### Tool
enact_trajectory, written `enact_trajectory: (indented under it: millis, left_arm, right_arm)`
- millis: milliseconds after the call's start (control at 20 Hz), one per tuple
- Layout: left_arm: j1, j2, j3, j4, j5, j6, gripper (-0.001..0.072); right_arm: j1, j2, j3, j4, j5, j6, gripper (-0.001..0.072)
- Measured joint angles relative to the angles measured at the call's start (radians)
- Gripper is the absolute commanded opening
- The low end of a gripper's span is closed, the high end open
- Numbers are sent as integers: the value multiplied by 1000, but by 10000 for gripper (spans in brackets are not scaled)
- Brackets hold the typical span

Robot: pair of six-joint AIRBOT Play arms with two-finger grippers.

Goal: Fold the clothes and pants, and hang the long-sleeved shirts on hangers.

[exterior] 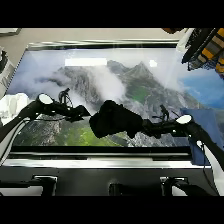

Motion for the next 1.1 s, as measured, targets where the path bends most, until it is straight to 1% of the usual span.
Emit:
enact_trajectory:
  millis: [100,150,200,250,300,350,550,700,900,1100]
  left_arm:
    - [-23,-31,-8,-20,21,12,593]
    - [-32,-43,-10,-27,34,16,575]
    - [-41,-52,-11,-44,43,19,392]
    - [-48,-61,-13,-46,51,20,184]
    - [-53,-67,-14,-48,58,21,39]
    - [-57,-69,-14,-61,72,24,18]
    - [-60,-71,-4,-82,90,27,14]
    - [-33,-23,41,-72,82,27,13]
    - [41,112,184,-15,81,14,13]
    - [118,279,415,124,81,-81,13]
  right_arm:
    - [0,16,0,0,4,12,35]
    - [0,23,0,0,4,16,35]
    - [0,29,0,0,4,18,35]
    - [0,36,0,0,4,24,35]
    - [0,43,0,0,4,25,35]
    - [0,50,0,0,3,25,35]
    - [0,82,7,-5,-2,27,34]
    - [0,115,68,-64,-4,44,34]
    - [0,148,293,-180,1,77,34]
    - [0,187,646,-294,23,105,34]
